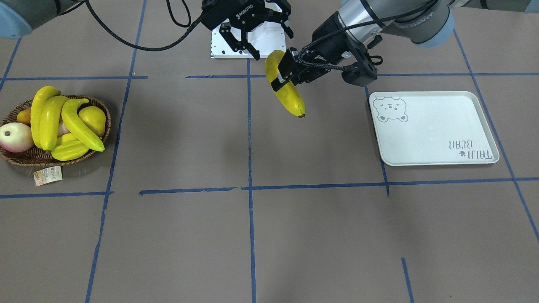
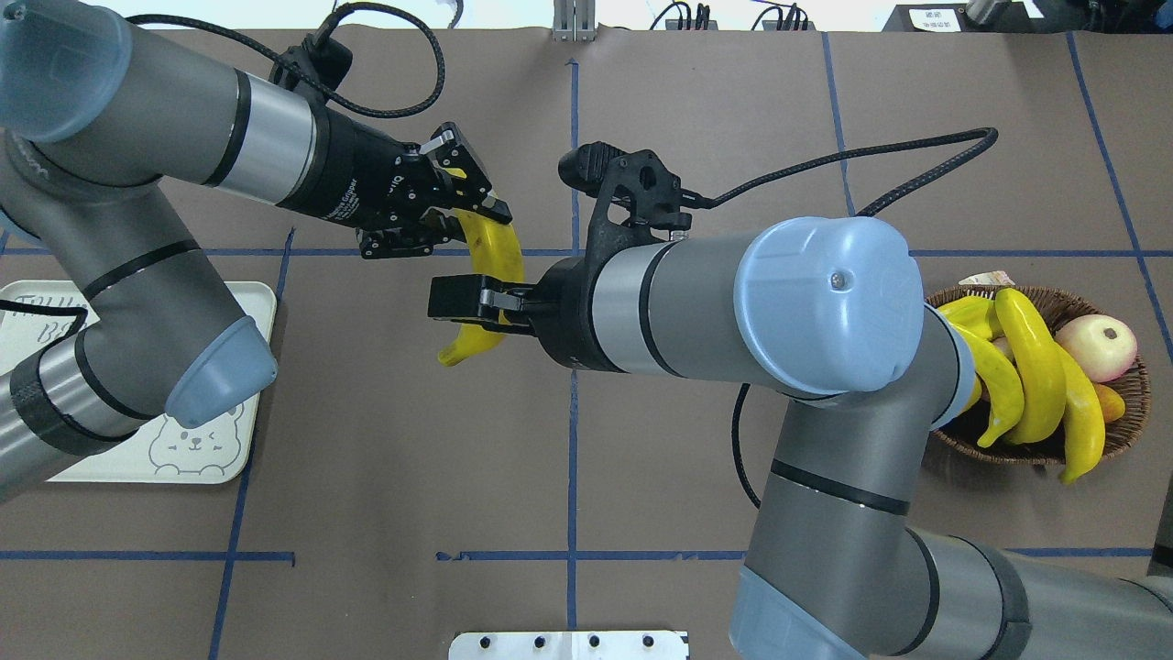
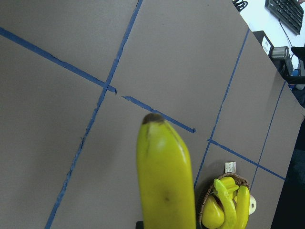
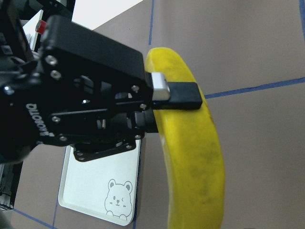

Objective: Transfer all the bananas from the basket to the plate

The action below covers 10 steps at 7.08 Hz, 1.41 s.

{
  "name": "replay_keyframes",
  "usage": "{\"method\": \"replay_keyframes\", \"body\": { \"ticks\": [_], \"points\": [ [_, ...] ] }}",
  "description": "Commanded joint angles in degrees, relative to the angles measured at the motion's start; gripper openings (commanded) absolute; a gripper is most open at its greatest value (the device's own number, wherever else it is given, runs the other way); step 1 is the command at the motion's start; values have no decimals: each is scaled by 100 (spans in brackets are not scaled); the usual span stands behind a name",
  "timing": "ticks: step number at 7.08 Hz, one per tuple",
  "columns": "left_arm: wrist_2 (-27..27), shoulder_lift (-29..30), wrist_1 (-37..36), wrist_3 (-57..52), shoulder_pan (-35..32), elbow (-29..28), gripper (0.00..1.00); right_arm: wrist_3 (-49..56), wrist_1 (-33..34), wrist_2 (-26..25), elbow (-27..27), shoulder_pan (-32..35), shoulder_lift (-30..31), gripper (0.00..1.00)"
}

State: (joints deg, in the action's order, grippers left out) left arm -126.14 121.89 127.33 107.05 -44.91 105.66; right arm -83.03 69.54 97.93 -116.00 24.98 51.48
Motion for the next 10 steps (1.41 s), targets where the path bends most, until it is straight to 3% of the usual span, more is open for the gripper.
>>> {"method": "replay_keyframes", "body": {
  "ticks": [1, 3, 6, 8, 10],
  "points": [
    [-7, -295, -607, -104, -35, -28, 0, 6, 15, -2, -377, 16, 325, 100],
    [11, -1093, -1216, -1452, -393, 156, 0, 6, 50, -10, -687, 68, 660, 100],
    [54, -3007, -1395, -3840, -1018, 18, 0, 6, 59, -72, -652, 86, 767, 100],
    [54, -3328, -1386, -4568, -1405, -552, 0, -2, 60, -142, -643, 69, 767, 100],
    [55, -3329, -1334, -4597, -1424, -1132, 0, -2, 60, -142, -643, 69, 784, 100]
  ]
}}
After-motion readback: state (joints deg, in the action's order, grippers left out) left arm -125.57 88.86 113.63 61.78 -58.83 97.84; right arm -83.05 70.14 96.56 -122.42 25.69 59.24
